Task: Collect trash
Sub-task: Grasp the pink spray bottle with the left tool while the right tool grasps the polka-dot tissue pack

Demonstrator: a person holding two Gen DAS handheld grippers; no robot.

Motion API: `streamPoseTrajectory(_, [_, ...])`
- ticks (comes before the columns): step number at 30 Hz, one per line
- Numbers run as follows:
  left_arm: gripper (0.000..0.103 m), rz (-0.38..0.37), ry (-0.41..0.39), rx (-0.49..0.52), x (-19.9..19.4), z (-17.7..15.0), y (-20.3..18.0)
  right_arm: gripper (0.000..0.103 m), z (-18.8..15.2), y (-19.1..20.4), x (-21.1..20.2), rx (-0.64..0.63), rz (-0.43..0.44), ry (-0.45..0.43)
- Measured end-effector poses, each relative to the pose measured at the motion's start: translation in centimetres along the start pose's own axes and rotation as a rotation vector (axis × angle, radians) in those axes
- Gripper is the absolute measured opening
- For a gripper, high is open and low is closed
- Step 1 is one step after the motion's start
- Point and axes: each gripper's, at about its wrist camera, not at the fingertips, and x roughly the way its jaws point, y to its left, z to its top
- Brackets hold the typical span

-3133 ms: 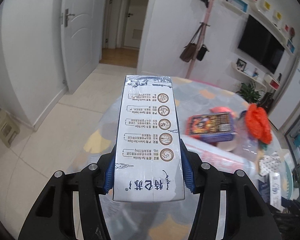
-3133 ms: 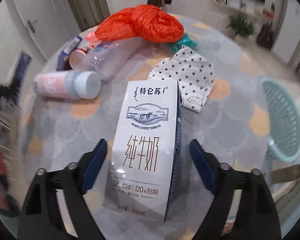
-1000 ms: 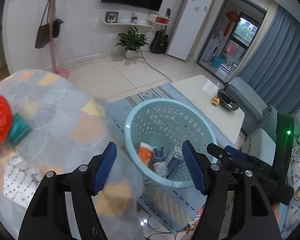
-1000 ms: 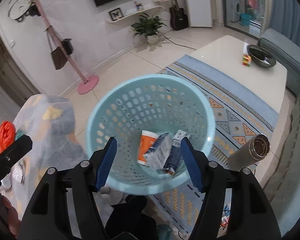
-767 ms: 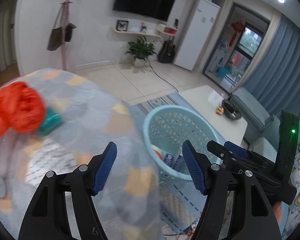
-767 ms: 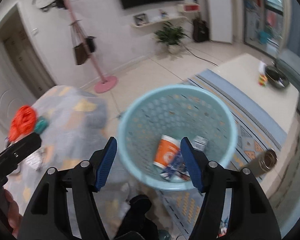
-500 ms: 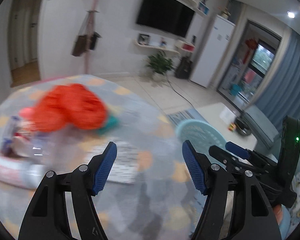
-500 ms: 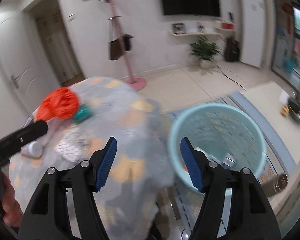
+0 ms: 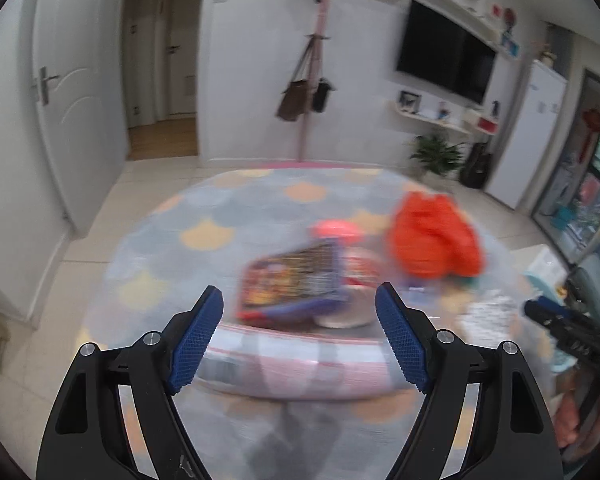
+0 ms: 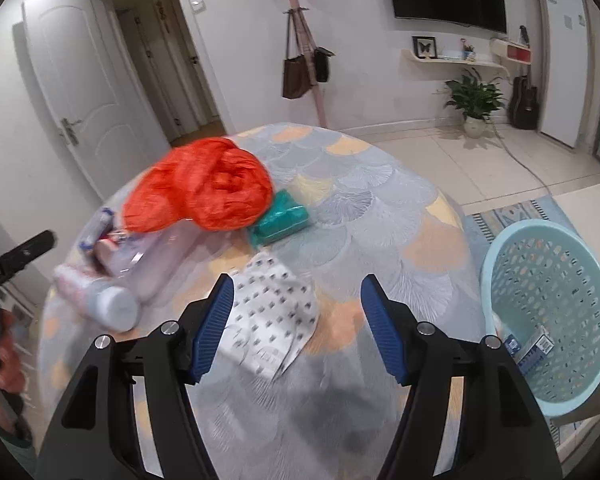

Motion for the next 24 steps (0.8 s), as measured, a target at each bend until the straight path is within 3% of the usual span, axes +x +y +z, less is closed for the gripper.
streamPoseTrajectory(5, [0.077, -0.009, 0.1, 0.01, 3.3, 0.2, 2.9, 0.062, 0.4, -0.2, 2.1, -0.019, 0.002, 0.043])
streamPoseTrajectory(7, [0.077, -0.037, 0.136, 0.026, 3.9, -0.2, 3.2, 0.056, 0.5, 0.1, 2.8, -0.034, 0.02, 0.068])
streamPoseTrajectory(10, [0.076, -0.09, 0.172, 0.036, 3.7, -0.6, 3.6, 0.032, 0.4, 0.7, 3.5, -0.074, 0.051, 0.105])
streamPoseTrajectory(12, [0.076, -0.114, 0.186, 0.037, 3.3, -1.2, 3.8, 0.026, 0.4, 0.9, 3.9, -0.082, 0.058, 0.123])
streamPoseTrajectory(16, [0.076, -0.134, 0.206, 0.076, 0.9, -2.9, 3.1, 0.024, 0.3, 0.9, 3.6, -0.089, 0.091, 0.12])
streamPoseTrajectory(20, [0.076, -0.119, 0.228, 0.191, -1.4, -4.8, 1.6, 0.024, 0.1, 0.6, 3.4, -0.087, 0.106, 0.121])
streamPoseTrajectory(24, [0.076, -0.151, 0.26, 0.264, -2.5, -6.5, 0.2, 0.024, -0.1, 0.6, 3.1, -0.081, 0.109, 0.118])
